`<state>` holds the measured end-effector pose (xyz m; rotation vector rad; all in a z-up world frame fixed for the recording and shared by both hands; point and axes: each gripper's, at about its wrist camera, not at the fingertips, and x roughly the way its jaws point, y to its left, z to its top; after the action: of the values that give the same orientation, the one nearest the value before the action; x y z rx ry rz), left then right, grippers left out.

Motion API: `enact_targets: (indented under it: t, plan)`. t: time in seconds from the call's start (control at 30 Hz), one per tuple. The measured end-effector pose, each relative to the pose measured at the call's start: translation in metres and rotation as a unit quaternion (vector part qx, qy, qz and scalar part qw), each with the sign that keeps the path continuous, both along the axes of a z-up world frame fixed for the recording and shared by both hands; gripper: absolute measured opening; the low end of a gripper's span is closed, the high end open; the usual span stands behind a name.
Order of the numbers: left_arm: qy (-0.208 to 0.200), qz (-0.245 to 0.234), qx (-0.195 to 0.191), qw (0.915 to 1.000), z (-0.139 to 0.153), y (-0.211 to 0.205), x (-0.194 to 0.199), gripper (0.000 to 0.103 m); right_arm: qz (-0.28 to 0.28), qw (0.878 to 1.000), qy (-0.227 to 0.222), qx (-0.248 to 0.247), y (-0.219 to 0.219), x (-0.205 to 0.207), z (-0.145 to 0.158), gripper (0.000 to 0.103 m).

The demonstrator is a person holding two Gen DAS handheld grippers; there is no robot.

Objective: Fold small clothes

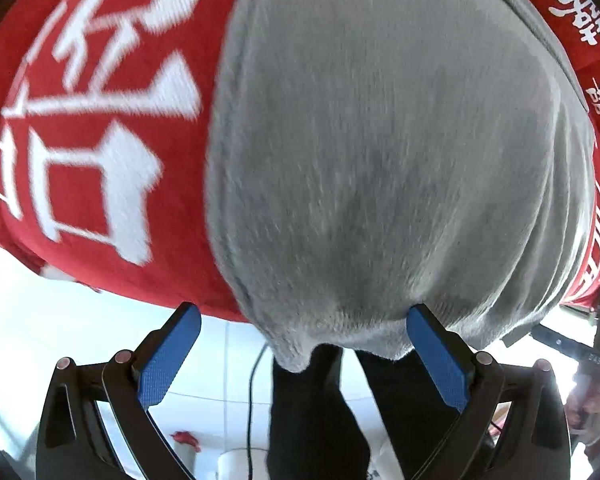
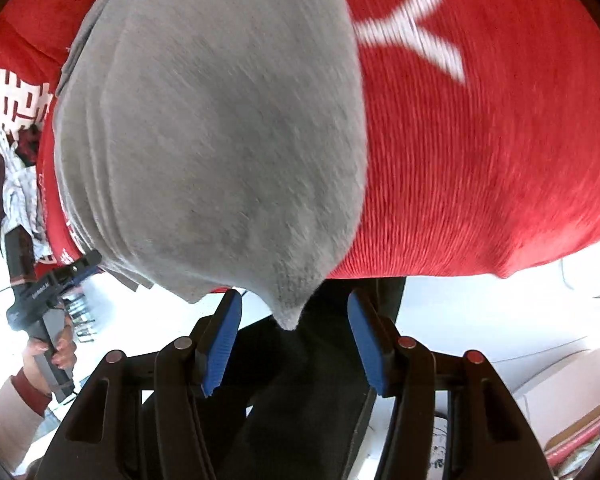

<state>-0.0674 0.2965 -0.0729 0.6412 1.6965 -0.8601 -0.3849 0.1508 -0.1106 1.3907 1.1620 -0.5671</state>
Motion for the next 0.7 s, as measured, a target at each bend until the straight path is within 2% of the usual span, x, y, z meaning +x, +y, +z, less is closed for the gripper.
enact_targets:
  t: [0.07,0.1,0.2,0.23,0.3,0.33,0.37,0.4,0.43,0.53,0.7]
  plan:
    - [0.007,0.000,-0.002,1.0000,-0.003,-0.009,-0.018,0.103,-0.008,1.000,-0.010,-0.002,0.001,0.000,-0.006,0.059]
    - [0.010,-0.001,-0.005,0.9999,-0.003,-0.009,-0.015,0.102,-0.012,1.000,-0.014,-0.005,0.003,0.001,-0.009,0.059]
    - [0.010,0.003,-0.015,0.9998,0.000,-0.008,-0.024,0.091,-0.030,0.999,-0.034,-0.002,0.003,0.002,-0.013,0.058]
    - [0.010,0.006,-0.017,0.9998,0.002,-0.006,-0.026,0.088,-0.035,0.998,-0.043,0.002,0.003,0.003,-0.013,0.053]
    - [0.017,0.014,-0.024,0.9995,0.011,-0.007,-0.036,0.068,-0.043,0.998,-0.049,0.007,0.006,0.004,-0.011,0.014]
    - [0.023,0.015,-0.029,0.9992,0.014,-0.006,-0.039,0.060,-0.047,0.997,-0.056,0.010,0.006,0.004,-0.008,0.013]
    - [0.027,0.013,-0.032,0.9990,0.016,-0.005,-0.041,0.044,-0.050,0.997,-0.064,0.013,0.008,0.004,-0.004,0.012]
    - [0.030,0.008,-0.037,0.9988,0.020,-0.005,-0.045,0.021,-0.052,0.996,-0.073,0.018,0.009,0.003,-0.001,0.012]
    - [0.039,0.005,-0.044,0.9982,0.024,-0.005,-0.047,0.012,-0.055,0.994,-0.088,0.023,0.008,0.003,0.006,0.011]
    - [0.068,0.020,-0.073,0.9948,0.047,-0.009,-0.044,0.012,-0.069,0.989,-0.129,0.032,0.002,0.002,0.027,0.011]
    - [0.070,0.039,-0.138,0.9871,0.098,-0.026,-0.028,0.012,-0.080,0.978,-0.193,0.008,-0.023,0.011,0.078,0.011]
